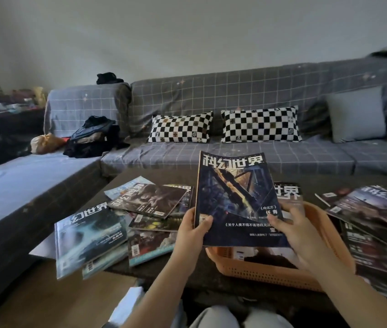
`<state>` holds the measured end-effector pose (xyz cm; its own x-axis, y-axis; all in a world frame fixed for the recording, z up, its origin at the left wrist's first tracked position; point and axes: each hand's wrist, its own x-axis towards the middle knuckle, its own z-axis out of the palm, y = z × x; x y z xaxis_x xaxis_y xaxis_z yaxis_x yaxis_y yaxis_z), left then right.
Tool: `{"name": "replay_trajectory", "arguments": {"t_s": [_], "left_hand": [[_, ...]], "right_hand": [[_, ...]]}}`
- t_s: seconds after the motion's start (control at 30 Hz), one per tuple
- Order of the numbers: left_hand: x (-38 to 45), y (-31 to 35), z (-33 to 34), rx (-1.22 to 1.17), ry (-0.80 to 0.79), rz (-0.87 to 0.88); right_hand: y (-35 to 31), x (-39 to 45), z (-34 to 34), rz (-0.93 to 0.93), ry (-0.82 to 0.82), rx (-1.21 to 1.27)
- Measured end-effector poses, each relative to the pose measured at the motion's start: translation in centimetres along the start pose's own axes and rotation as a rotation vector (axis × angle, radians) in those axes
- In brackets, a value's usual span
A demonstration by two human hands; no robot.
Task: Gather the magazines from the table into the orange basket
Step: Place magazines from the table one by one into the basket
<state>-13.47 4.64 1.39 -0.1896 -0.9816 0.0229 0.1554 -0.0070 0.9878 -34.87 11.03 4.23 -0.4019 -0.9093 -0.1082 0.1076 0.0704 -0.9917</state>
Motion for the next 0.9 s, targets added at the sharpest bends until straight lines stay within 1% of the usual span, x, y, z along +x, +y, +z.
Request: {"name": "replay_trajectory", "arguments": {"t_s": [0.03,0.1,0.17,0.23,0.3,0.4,0.5,0.57,0.7,0.8,0.9], "left_hand": [[0.1,-0.6,1.0,0.017,-0.021,-0.015],[0.3,-1.3,2.9,0.092,-0.065,-0.026],[0.9,-1.9,4.3,0.183,-0.138,-0.013],[1.5,-2.1,5.5,0.357,-0.173,-0.024],[2.0,-2.5,6.4,0.545,-0.163,-0.028],[2.8,-3.3,7.0,0.677,-0.153,-0.052],[3.2,-3.6,7.1,0.704,-0.202,-0.114],[3.2,-3.6,7.1,0.737,-0.204,-0.138],[3.2,-3.8,6.8,0.853,-0.104,-0.090],[3.2,-4.0,6.9,0.856,-0.062,-0.092],[2.9,-3.7,7.0,0.835,-0.056,-0.117]], "right_hand": [[0.3,-0.1,-1.1,-0.009,0.027,0.000],[1.0,-0.3,-3.0,-0.050,0.095,-0.094],[1.8,-0.3,-4.5,-0.037,0.153,-0.172],[2.6,0.0,-5.6,-0.013,0.204,-0.223],[3.0,0.3,-6.3,-0.006,0.243,-0.277],[3.4,0.8,-6.4,0.000,0.275,-0.491],[3.5,1.0,-6.1,-0.018,0.331,-0.746],[3.6,1.3,-6.0,-0.015,0.308,-0.835],[3.6,1.7,-5.8,0.096,0.253,-0.851],[3.5,2.0,-5.8,0.111,0.207,-0.813],[3.7,2.3,-5.8,0.128,0.155,-0.807]]}}
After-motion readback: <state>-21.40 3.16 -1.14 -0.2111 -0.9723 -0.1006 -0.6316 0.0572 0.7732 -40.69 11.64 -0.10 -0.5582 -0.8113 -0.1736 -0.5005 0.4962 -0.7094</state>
